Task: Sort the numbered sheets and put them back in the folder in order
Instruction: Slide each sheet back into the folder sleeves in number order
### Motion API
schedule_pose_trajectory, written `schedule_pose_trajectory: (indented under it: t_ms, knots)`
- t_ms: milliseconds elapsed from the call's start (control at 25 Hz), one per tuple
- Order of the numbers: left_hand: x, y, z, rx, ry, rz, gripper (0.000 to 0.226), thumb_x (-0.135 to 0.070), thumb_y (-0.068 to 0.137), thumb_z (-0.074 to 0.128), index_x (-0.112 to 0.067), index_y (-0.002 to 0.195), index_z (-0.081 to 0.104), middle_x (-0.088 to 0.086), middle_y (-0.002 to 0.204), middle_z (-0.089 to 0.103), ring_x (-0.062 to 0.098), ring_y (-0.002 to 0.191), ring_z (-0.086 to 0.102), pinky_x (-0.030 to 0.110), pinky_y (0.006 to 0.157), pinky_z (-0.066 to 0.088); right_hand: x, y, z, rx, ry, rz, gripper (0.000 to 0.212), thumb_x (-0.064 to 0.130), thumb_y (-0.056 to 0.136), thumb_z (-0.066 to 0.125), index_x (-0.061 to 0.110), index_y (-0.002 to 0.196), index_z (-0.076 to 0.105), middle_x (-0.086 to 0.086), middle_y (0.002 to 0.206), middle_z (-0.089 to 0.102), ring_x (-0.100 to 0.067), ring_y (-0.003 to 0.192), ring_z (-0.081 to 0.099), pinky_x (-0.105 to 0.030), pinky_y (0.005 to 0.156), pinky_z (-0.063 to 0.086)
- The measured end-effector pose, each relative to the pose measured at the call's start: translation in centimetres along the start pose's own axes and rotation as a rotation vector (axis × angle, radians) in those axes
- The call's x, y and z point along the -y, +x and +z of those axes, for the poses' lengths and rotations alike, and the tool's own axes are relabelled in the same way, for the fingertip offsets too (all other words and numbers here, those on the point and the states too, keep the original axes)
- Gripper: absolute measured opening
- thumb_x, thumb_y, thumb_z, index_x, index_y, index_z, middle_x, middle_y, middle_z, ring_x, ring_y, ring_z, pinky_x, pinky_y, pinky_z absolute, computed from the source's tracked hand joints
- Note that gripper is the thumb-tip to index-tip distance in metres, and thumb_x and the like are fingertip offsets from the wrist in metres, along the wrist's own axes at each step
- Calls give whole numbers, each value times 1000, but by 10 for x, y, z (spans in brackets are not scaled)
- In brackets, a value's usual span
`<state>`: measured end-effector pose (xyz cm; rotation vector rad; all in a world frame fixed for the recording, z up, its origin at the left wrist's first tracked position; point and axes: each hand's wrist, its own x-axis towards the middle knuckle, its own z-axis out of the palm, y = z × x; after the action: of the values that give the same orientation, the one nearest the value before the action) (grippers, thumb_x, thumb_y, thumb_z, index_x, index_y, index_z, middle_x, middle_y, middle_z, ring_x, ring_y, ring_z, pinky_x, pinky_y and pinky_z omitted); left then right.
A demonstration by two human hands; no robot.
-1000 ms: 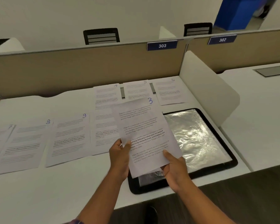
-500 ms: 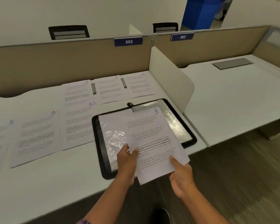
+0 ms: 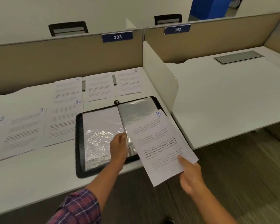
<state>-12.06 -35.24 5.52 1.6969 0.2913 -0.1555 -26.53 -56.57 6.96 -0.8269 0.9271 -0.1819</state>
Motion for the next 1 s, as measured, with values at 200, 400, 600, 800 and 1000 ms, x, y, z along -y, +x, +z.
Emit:
schedule_pose_trajectory:
  t_ms: [200,400,600,800,1000]
  knots:
    - [14,32,29,214,658,287,22,-19,95,71,-22,116,69,-4,119,70,15,107,66,20,85,47,34,33,-52,29,-7,60,30,1,98,63,16,125,64,-17,122,73,-37,117,69,-65,106,50]
    - [32,32,50,411,824,343,65,-52,70,90,-34,123,57,-16,122,62,4,108,59,30,93,54,63,58,-86,104,15,103,40,2,98,63,18,135,60,-16,127,72,-38,117,70,-66,105,50]
    - [18,33,50,473,915,498,22,-34,98,68,-42,118,69,-24,120,69,-4,103,65,22,85,53,80,67,-104,204,-46,145,44,2,98,61,16,139,57,-18,129,71,-38,118,70,-65,105,50]
    - [3,42,44,508,965,404,14,-11,99,66,-13,92,78,-1,86,76,11,76,71,29,72,54,89,70,-110,299,-123,210,45,1,97,62,12,140,57,-22,131,69,-41,120,68,-68,99,53]
    - [-2,47,48,405,830,337,2,-17,89,82,-16,89,83,-8,84,77,1,74,72,18,70,55,94,70,-115,359,-255,241,46,2,95,65,8,140,57,-25,130,68,-44,120,67,-66,100,53]
